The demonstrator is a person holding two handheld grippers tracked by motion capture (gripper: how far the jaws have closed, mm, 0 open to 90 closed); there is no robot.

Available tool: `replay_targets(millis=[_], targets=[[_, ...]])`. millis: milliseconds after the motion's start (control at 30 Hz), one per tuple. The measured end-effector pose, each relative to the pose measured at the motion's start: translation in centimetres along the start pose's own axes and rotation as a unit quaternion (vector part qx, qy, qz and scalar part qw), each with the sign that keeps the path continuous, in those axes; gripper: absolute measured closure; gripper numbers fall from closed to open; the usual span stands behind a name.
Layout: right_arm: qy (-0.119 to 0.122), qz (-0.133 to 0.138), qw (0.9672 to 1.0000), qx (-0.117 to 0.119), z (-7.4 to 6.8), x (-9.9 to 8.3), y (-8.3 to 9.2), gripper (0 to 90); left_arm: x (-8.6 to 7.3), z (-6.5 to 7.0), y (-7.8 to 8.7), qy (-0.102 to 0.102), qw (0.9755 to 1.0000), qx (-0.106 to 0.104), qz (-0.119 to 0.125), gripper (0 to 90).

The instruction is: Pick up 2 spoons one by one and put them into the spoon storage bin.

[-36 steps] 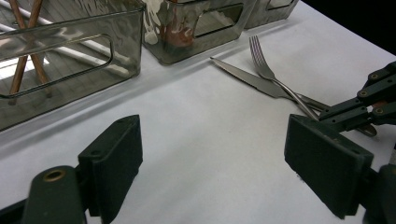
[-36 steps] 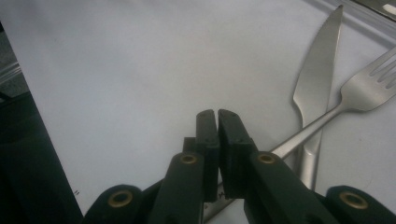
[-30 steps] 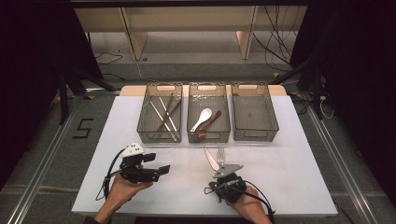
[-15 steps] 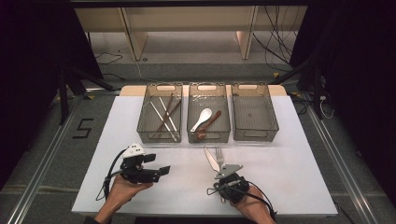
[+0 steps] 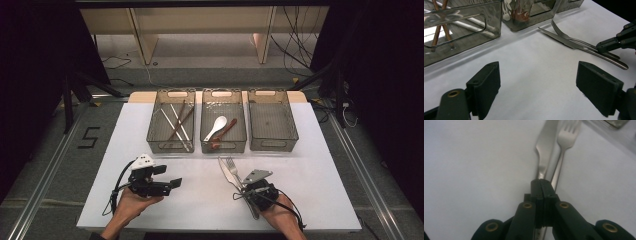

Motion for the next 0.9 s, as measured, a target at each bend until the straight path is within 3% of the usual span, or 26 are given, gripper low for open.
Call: replay_targets(millis=[133,267,300,400,500,600,700,900], targets=[[-0.011,0.001,0.9999,0.009,0.5,-0.1,-0.2,90.0,0.0,0.1,-0.1,0.0,1.0,0.0,-0.001,19.1],[-0.012,-0.013,0.9995,-0.025,1.5,-0.4,-0.2,90.0,0.0,0.1,-0.1,0.0,1.0,0.001,0.0,19.1],[-0.018,-0.014,0.9995,-0.021,1.6,-0.5,-0.2,90.0,0.0,0.0,0.0,-0.001,1.0,0.003,-0.001,19.1],[-0.016,0.011,0.9996,-0.02,1.1,0.1,0.8,90.0,0.0,0.0,0.0,0.003,1.0,0.002,0.002,19.1],[-0.005,0.023,0.9997,-0.009,0.1,0.9,1.4,85.3,0.0,0.0,0.0,0.001,1.0,0.004,0.001,19.1],[-0.002,0.005,0.9999,0.009,-0.5,1.0,0.7,76.7,0.0,0.0,0.1,0.002,1.0,0.004,0.002,19.1],[-0.01,-0.009,0.9997,0.021,-0.7,1.1,0.4,67.2,0.0,-0.1,0.2,0.002,1.0,0.004,0.003,19.1],[-0.021,-0.019,0.9988,0.041,-0.5,1.3,0.1,59.8,0.1,-0.2,0.5,0.004,0.9999,0.005,0.015,19.0]])
Point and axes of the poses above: each handheld gripper's, and its own axes: y roughly backward along the jaws, x roughly out of its top, z roughly to its right, the point moved 8 cm from there along -y, roughly forward along the jaws, and after that the axes turned 12 degrees about -z, right-handed, at the moved point
